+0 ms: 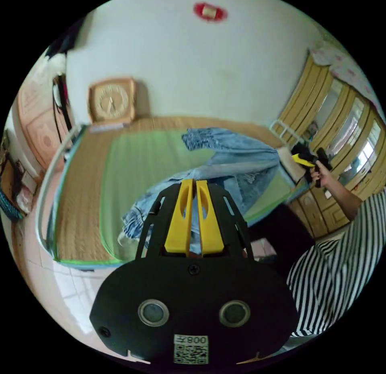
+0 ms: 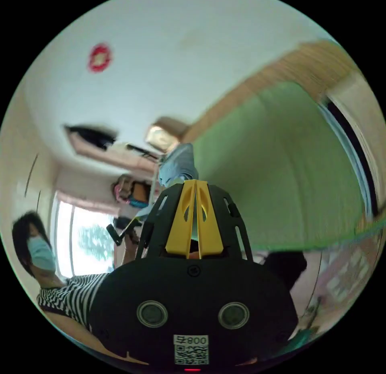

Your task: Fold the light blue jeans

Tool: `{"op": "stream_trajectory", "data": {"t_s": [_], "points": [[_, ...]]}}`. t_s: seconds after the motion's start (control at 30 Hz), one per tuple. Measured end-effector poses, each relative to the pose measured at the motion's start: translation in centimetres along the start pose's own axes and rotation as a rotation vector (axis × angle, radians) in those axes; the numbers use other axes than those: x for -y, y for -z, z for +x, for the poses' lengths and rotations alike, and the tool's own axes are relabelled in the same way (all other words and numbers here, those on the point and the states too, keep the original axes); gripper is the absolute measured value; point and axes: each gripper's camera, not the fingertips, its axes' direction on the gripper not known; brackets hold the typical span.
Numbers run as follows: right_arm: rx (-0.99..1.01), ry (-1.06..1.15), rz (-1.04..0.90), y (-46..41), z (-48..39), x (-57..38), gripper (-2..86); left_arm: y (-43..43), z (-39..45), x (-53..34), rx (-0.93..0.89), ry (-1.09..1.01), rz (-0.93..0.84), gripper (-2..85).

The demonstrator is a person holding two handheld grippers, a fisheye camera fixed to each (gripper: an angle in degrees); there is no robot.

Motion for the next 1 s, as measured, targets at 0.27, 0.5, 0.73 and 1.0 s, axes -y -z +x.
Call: {"op": "stream_trajectory", "data": {"t_s": [0.27,0.5,0.73,1.0], "points": [[-0.285,0.211,-0.236,-13.0,-0.9,-5.3,4.9,-1.1,1.6,-0.4,-0.007,0.088,-0.176,1.1],[-0.569,0.782,-0.417,-32.5,-14.1,-5.8,11.5,1.4,2.0,-0.3,-0.026,0.142,-0.193,1.0],[-0.890,1.061,-0.554,-45.1,-14.5,-10.1,11.9,3.3,1.6,0.1,-0.098,0.227,-0.194,1.0],[-0.880,0.950,-0.542,-40.1,-11.3,-9.5,1.9,6.4,1.5,0.8,-0.128,0.248,-0.168,1.0]]}}
